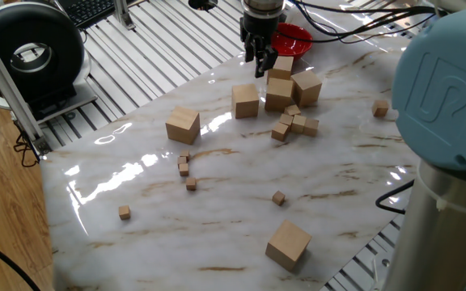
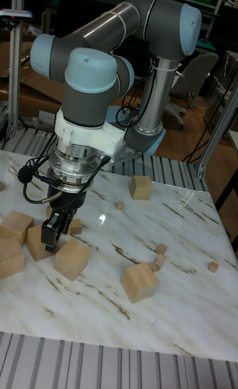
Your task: Stack the blocks in a vertical line of five
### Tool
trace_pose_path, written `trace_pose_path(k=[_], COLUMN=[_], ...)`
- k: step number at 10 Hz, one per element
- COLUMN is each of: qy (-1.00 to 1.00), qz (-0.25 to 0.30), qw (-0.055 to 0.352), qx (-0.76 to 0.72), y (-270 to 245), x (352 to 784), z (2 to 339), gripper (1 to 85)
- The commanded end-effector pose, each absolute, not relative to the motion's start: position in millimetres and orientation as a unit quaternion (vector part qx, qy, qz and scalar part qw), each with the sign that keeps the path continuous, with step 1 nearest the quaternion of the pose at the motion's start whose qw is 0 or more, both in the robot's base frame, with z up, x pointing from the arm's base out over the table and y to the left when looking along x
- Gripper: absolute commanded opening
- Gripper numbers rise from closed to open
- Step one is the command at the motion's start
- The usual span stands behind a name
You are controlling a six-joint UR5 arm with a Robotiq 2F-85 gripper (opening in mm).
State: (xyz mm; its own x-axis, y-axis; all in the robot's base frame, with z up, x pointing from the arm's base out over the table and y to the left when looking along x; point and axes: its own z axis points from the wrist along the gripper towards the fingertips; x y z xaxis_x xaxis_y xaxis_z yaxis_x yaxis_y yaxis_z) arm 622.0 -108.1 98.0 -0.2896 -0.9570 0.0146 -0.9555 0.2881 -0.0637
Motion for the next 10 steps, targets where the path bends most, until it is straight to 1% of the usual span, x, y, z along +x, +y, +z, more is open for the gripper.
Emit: trace_pose_path(k=[1, 2, 3, 4, 6, 7, 10], qy=[0.802, 0.805, 0.822, 0.824, 0.825, 0.823, 0.828], qz=[-0.044, -0.044, -0.053, -0.070, -0.073, -0.084, -0.087], qw=[0.003, 0.001, 0.003, -0.012, -0.013, -0.021, -0.028], qx=[-0.595, -0.592, -0.566, -0.562, -0.561, -0.561, -0.554], y=[-117.4, -118.2, -122.0, -134.3, -136.3, -143.3, -145.3], x=[622.2, 620.7, 622.2, 619.1, 619.1, 619.1, 616.7], z=[100.7, 103.4, 107.6, 111.8, 112.8, 113.7, 113.5], gripper=[63.7, 65.3, 72.0, 77.3, 77.7, 77.0, 77.0])
